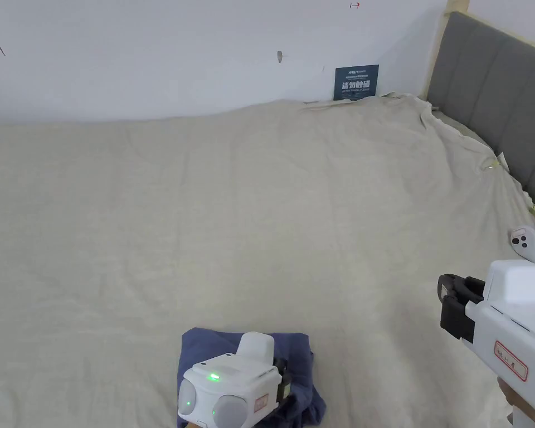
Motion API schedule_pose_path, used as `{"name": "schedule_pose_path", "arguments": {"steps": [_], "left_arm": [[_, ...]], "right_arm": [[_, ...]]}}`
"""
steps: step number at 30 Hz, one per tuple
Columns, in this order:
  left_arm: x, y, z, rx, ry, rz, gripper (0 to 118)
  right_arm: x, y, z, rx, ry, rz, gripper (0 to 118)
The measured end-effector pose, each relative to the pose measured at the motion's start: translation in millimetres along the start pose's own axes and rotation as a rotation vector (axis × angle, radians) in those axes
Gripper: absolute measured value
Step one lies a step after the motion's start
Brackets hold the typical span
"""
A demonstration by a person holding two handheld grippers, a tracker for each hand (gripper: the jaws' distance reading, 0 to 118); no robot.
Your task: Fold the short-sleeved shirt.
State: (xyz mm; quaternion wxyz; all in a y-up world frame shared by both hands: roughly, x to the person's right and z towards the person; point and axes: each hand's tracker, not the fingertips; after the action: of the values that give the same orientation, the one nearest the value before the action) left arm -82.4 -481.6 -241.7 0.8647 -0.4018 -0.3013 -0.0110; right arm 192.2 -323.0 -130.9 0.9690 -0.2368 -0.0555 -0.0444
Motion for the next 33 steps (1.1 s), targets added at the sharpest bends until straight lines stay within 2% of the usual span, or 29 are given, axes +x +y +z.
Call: {"name": "schedule_pose_path", "arguments": {"steps": [5, 9, 14, 22, 33], "left_arm": [[32.5, -11.5, -18.3, -0.015, 0.015, -0.072, 0], [34.9, -8.2, -13.9, 0.009, -0.016, -0.042, 0], [44.1, -3.4, -3.1, 0.057, -0.026, -0.087, 0], [31.4, 39.3, 62.1, 0.271, -0.010, -0.081, 0], [-11.6, 83.8, 155.6, 0.554, 0.146, -0.071, 0]], "right_arm": [[2.5, -0.4, 1.2, -0.003, -0.008, -0.004, 0], [4.3, 0.1, 1.9, -0.001, -0.012, -0.002, 0], [2.5, 1.7, 3.7, 0.005, -0.012, -0.005, 0], [-11.2, 12.4, 11.7, 0.063, 0.008, 0.006, 0], [-40.8, 30.7, 20.4, 0.155, 0.051, 0.031, 0]]}}
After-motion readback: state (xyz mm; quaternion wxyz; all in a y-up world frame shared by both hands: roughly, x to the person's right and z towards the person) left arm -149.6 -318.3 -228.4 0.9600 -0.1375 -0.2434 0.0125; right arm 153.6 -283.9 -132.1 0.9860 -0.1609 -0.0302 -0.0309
